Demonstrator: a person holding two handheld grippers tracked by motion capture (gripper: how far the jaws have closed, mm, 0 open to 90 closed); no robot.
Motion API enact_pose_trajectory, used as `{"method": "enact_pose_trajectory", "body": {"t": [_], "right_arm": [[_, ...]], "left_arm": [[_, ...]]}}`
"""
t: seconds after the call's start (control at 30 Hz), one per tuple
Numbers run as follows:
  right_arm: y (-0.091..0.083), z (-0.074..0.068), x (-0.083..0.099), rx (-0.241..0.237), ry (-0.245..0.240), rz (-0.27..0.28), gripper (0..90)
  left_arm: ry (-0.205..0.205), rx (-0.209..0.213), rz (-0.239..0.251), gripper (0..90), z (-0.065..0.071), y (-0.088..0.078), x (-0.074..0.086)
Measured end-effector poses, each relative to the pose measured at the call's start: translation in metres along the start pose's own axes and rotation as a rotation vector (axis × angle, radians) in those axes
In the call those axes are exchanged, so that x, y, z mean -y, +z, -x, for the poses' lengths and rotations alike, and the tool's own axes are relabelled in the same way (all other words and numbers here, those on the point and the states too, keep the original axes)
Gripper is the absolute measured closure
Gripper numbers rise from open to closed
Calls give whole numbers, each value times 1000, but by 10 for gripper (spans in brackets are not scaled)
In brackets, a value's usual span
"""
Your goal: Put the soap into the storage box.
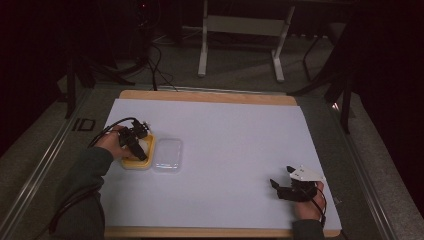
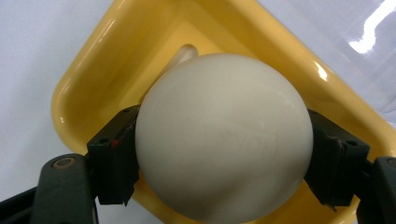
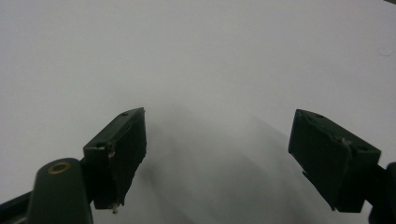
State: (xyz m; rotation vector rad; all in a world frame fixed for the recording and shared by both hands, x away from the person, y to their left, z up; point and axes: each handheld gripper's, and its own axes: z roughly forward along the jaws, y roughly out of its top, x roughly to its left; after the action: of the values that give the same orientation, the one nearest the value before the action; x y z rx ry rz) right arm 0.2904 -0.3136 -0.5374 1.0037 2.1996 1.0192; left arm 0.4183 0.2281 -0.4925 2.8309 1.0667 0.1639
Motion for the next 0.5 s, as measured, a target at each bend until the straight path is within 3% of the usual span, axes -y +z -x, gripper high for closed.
{"method": "enact_pose_trajectory", "body": {"t": [0.4, 0.5], "right_arm": [[0, 0, 0, 2, -3, 0, 191], [0, 0, 0, 3, -2, 1, 191]], "left_arm": [[-6, 22, 11, 227, -1, 1, 2], [-11, 31, 12, 190, 0, 2, 3]]}}
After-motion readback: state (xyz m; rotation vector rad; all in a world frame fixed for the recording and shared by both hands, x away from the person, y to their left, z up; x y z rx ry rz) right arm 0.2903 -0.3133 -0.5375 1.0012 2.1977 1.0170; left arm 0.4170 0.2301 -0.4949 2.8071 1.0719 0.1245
